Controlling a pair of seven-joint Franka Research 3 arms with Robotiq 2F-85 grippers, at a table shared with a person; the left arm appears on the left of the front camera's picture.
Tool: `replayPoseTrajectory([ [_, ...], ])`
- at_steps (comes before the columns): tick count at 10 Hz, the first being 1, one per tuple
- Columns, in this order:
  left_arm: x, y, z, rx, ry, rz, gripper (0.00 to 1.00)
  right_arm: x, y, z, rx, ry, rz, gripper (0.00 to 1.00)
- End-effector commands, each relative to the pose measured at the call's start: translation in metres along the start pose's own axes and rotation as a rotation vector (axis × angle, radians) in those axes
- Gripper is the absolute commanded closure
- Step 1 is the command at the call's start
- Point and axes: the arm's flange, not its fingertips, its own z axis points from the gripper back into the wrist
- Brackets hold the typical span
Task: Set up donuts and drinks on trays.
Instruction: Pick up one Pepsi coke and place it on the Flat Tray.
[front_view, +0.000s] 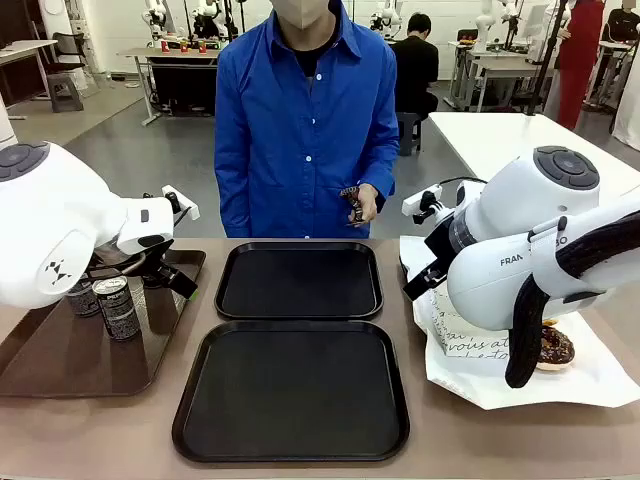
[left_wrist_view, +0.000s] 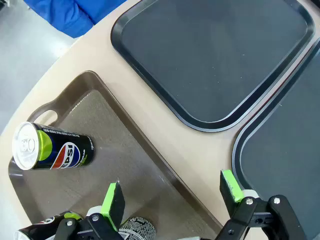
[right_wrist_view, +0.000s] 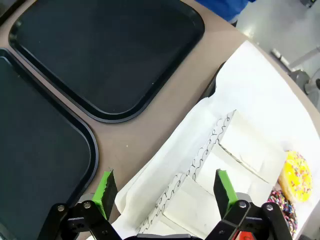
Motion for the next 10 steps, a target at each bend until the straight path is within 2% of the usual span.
replayPoseTrajectory([
  [1,0.0,0.0,0.0,0.0,0.0,0.0,0.0,0.0,0.0,0.0,0.0,0.0,0.0,0.0],
  [10,0.0,0.0,0.0,0.0,0.0,0.0,0.0,0.0,0.0,0.0,0.0,0.0,0.0,0.0],
])
